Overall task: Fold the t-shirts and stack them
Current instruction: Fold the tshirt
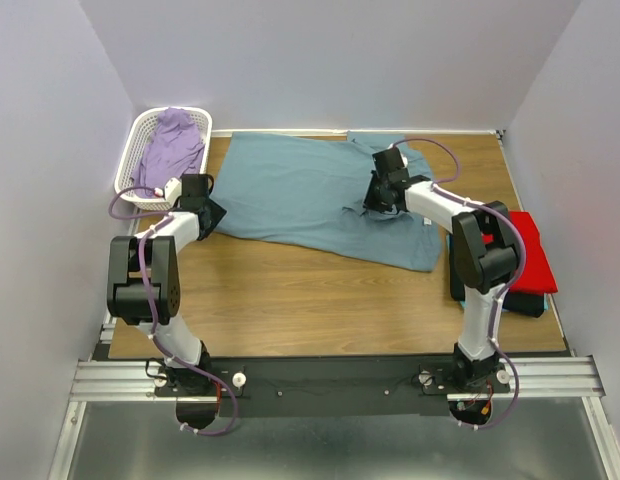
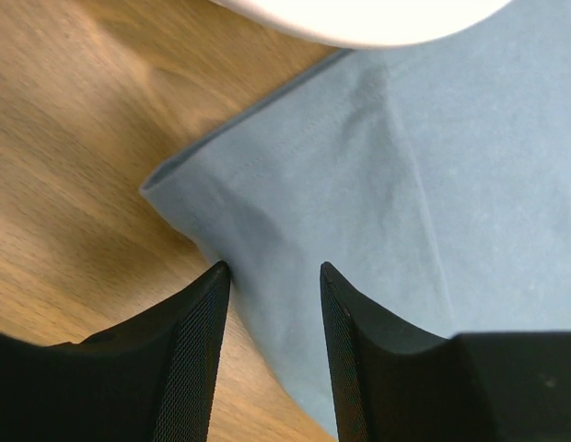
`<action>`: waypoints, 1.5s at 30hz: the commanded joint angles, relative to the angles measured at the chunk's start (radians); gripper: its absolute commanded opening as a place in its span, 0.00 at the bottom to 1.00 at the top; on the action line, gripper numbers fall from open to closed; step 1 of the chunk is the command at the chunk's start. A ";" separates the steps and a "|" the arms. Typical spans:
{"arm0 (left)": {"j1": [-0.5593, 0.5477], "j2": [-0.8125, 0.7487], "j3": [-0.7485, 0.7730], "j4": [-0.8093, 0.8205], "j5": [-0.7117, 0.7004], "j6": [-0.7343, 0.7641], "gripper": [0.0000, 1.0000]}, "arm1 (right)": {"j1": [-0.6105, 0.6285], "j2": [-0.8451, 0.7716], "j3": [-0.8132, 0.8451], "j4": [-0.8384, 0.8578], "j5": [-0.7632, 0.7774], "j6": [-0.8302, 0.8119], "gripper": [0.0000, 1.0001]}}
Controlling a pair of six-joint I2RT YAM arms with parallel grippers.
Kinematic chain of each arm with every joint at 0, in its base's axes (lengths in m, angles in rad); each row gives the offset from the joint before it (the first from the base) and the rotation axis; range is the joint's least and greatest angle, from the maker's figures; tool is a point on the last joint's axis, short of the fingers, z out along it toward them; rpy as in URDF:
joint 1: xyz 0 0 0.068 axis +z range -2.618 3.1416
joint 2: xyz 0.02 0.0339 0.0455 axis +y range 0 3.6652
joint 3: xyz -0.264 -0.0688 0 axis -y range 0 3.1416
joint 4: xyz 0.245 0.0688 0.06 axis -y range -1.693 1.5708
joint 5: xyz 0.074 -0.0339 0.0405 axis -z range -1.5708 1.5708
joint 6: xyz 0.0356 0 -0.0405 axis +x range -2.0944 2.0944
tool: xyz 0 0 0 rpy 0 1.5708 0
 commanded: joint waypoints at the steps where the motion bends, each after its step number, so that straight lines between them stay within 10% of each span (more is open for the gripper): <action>1: -0.003 -0.073 0.008 -0.002 0.045 0.038 0.52 | 0.005 0.078 0.096 0.006 0.036 -0.089 0.18; 15: -0.003 -0.130 0.022 -0.013 0.082 0.108 0.53 | 0.001 0.091 0.300 0.007 0.186 -0.307 0.83; 20: -0.003 -0.135 0.028 -0.017 0.085 0.115 0.53 | -0.015 -0.007 0.268 -0.043 0.214 -0.281 0.82; 32: -0.005 -0.156 0.072 -0.046 0.111 0.140 0.53 | 0.092 -0.463 -0.359 -0.048 0.143 -0.063 0.45; 45: -0.003 -0.171 0.089 -0.053 0.127 0.149 0.53 | 0.100 -0.218 -0.261 -0.004 0.229 -0.049 0.46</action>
